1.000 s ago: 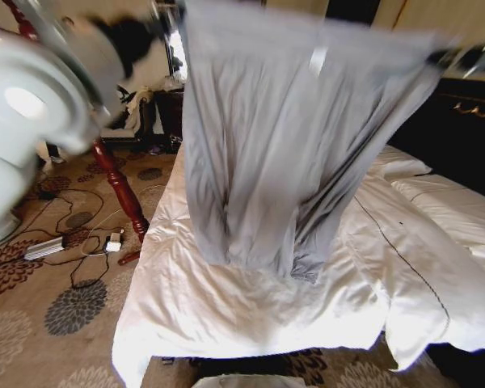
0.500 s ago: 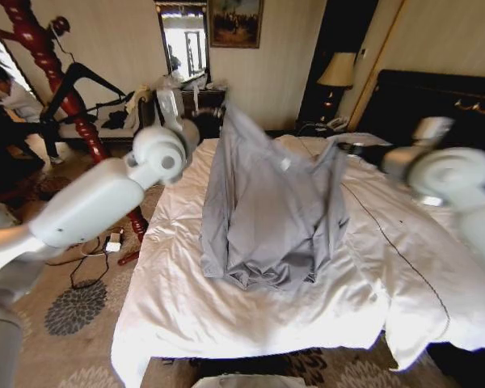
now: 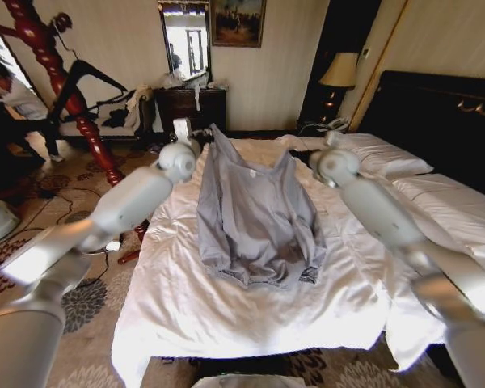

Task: Pick up the clothes from the bed and hang them on the clothes hanger.

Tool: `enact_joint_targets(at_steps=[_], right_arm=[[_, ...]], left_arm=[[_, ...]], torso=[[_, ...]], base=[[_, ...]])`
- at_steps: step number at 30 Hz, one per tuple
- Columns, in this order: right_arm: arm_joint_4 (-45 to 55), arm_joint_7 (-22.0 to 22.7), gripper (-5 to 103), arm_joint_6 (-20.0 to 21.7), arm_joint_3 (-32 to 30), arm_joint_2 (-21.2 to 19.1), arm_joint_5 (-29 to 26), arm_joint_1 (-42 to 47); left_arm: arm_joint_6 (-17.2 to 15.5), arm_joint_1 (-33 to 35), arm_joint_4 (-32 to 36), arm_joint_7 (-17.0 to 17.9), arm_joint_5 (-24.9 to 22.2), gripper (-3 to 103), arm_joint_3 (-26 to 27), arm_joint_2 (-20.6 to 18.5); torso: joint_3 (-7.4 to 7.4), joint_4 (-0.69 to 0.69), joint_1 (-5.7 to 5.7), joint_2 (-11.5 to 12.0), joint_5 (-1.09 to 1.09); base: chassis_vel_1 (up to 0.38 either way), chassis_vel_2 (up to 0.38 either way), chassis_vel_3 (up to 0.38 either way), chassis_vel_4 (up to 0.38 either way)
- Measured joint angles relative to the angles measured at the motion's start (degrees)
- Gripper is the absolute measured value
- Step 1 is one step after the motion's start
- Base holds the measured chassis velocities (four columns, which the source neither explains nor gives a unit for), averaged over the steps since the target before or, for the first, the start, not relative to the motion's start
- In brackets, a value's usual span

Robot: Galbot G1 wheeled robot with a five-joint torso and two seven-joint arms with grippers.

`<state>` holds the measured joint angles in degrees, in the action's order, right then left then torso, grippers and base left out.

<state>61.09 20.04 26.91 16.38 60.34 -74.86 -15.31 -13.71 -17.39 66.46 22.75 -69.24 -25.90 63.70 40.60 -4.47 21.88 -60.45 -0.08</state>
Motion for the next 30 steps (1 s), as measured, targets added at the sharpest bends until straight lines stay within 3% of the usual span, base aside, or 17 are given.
enact_joint_targets(at_steps=[4,7,10,14,17,18,19,21,24,26,27,30], right_arm=[[-6.1,-2.9,0,-1.3,1.9,4.2,0.9,-7.4],[-6.1,-3.4,0,-1.5,2.5,4.6,0.8,-10.1],[-3.3,-2.4,0,-1.3,2.8,2.9,-0.7,-10.9],[8.1,2.3,0,0.5,1.6,-3.2,-7.0,-7.8],[12.0,3.4,0,1.0,0.6,-4.9,-8.6,-6.5],[16.6,5.0,0,1.6,-1.0,-7.0,-10.6,-4.6],[34.2,9.1,0,2.7,-7.2,-15.3,-17.8,2.2],[38.5,10.0,0,2.9,-8.9,-17.6,-19.5,3.7],[48.7,13.6,0,3.7,-14.9,-24.0,-26.3,7.4],[53.8,14.8,0,4.0,-18.7,-27.5,-29.7,9.2],[53.8,14.8,0,4.0,-18.7,-27.5,-29.7,9.2],[60.4,14.9,0,4.1,-25.3,-33.3,-33.1,13.3]], left_arm=[[0.4,-6.5,-5.5,-1.7,0.4,0,0.7,1.3],[0.5,-9.4,-5.9,-2.2,-0.2,0,0.9,0.4],[0.1,-9.7,-1.9,-1.7,-1.3,0,0.9,-2.6],[-1.7,-5.9,14.7,1.3,-2.4,0,0.3,-12.2],[-2.3,-4.8,19.1,2.2,-2.7,0,0.2,-15.7],[-2.9,-3.8,23.2,3.3,-3.2,0,0.2,-19.1],[-5.3,-2.0,37.5,7.1,-8.0,0,2.2,-29.4],[-5.9,-2.0,40.5,8.1,-9.5,0,3.1,-31.4],[-7.5,-2.1,49.0,10.2,-14.8,0,7.1,-38.6],[-8.4,-2.4,53.8,10.9,-18.8,0,10.4,-43.5],[-8.4,-2.4,53.8,10.9,-18.8,0,10.4,-43.5],[-9.6,-2.8,60.0,11.4,-24.4,0,16.4,-49.8]], torso=[[0.02,0.01,0.02,0.0,0.05],[0.00,0.01,0.00,0.0,0.06],[-0.01,0.01,-0.03,0.0,0.05],[0.02,-0.06,0.00,0.0,0.10],[0.01,-0.05,0.00,0.0,0.11],[0.00,-0.03,-0.02,0.0,0.08],[0.00,0.09,-0.01,0.0,0.02],[0.00,0.01,-0.02,0.0,0.06],[-0.02,-0.09,-0.04,0.0,0.14],[-0.01,0.01,-0.02,0.0,0.09],[-0.01,0.01,-0.02,0.0,0.09],[-0.02,0.07,-0.03,0.0,0.03]], base=[[0.000,0.000,0.000,0.000],[0.000,0.000,0.000,0.000],[0.000,0.000,0.000,0.000],[0.000,0.000,0.000,0.000],[0.000,0.000,0.000,0.000],[0.000,0.000,0.000,0.000],[0.000,0.000,0.000,0.000],[0.000,0.000,0.000,0.000],[0.000,0.000,0.000,0.000],[0.000,0.000,0.000,0.000],[0.000,0.000,0.000,0.000],[0.000,0.000,0.000,0.000]])
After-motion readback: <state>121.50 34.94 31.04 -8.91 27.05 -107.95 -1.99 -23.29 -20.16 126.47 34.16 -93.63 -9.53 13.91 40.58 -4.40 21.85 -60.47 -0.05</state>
